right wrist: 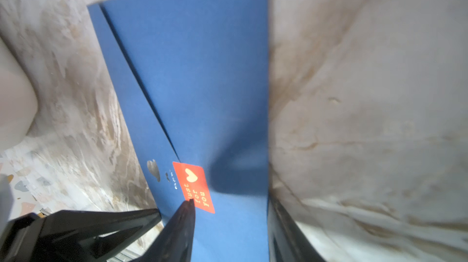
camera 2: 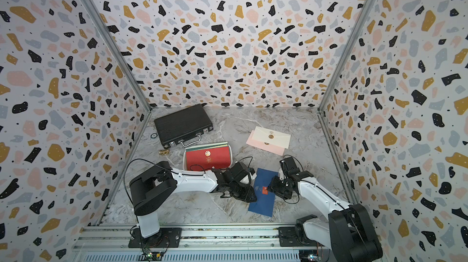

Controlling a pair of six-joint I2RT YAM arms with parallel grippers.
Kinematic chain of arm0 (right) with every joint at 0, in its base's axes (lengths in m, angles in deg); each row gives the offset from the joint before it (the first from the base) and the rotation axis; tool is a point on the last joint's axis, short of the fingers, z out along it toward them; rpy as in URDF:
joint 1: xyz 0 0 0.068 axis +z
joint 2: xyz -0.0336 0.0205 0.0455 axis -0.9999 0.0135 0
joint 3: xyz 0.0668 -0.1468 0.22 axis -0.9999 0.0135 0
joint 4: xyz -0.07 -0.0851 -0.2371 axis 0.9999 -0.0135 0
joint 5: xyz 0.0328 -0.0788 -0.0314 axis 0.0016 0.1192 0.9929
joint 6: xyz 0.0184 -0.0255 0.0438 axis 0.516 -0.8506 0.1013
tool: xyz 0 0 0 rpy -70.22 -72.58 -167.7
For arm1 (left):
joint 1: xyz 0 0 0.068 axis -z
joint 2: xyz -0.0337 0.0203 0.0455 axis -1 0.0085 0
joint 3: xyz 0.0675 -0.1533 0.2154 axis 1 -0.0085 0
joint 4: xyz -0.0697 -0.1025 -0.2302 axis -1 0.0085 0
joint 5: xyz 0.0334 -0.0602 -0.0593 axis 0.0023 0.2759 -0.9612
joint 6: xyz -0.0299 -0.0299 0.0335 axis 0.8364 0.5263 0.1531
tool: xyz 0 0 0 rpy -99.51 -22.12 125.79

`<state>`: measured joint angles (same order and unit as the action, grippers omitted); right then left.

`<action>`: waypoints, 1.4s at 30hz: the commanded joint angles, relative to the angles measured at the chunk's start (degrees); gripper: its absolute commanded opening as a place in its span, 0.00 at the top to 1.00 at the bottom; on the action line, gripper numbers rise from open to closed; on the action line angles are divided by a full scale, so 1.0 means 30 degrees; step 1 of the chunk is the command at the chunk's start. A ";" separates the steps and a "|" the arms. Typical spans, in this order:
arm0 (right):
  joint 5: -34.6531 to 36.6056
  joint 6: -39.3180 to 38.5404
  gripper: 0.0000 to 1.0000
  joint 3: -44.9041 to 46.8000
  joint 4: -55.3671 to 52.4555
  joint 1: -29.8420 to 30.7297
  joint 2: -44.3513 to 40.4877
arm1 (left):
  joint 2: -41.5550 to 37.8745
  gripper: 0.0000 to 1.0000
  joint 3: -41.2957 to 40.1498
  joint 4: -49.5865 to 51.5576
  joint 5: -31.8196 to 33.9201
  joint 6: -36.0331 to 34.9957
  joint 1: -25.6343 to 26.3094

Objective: Put the sealed envelopes into the storage box
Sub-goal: Adjust the envelope at the center of the board.

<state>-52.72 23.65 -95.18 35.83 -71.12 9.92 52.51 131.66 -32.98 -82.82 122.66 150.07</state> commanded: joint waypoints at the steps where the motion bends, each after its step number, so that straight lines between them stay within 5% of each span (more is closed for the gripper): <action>1: -0.2095 0.0570 0.49 0.0307 0.0620 0.0212 -0.0291 | 0.0824 0.62 -0.0168 0.0002 0.0270 -0.0075 0.0176; 14: -0.3667 -0.0277 0.52 0.0467 0.0627 0.0219 -0.1657 | 0.1217 0.62 0.0141 0.0543 0.0576 -0.0535 0.0182; 26: -0.4116 -0.1472 0.67 0.1136 0.1476 0.0204 -0.1825 | 0.1101 0.61 -0.0120 0.0233 0.0800 -0.0598 0.0176; 42: -0.1797 -0.3480 0.60 0.0864 0.1323 0.0204 -0.0679 | 0.1245 0.60 -0.0201 0.0105 0.0741 -0.0619 0.0176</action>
<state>-56.58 15.23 -92.28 43.19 -71.38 7.43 52.73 132.12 -31.85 -83.00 122.18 150.02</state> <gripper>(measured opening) 0.401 0.394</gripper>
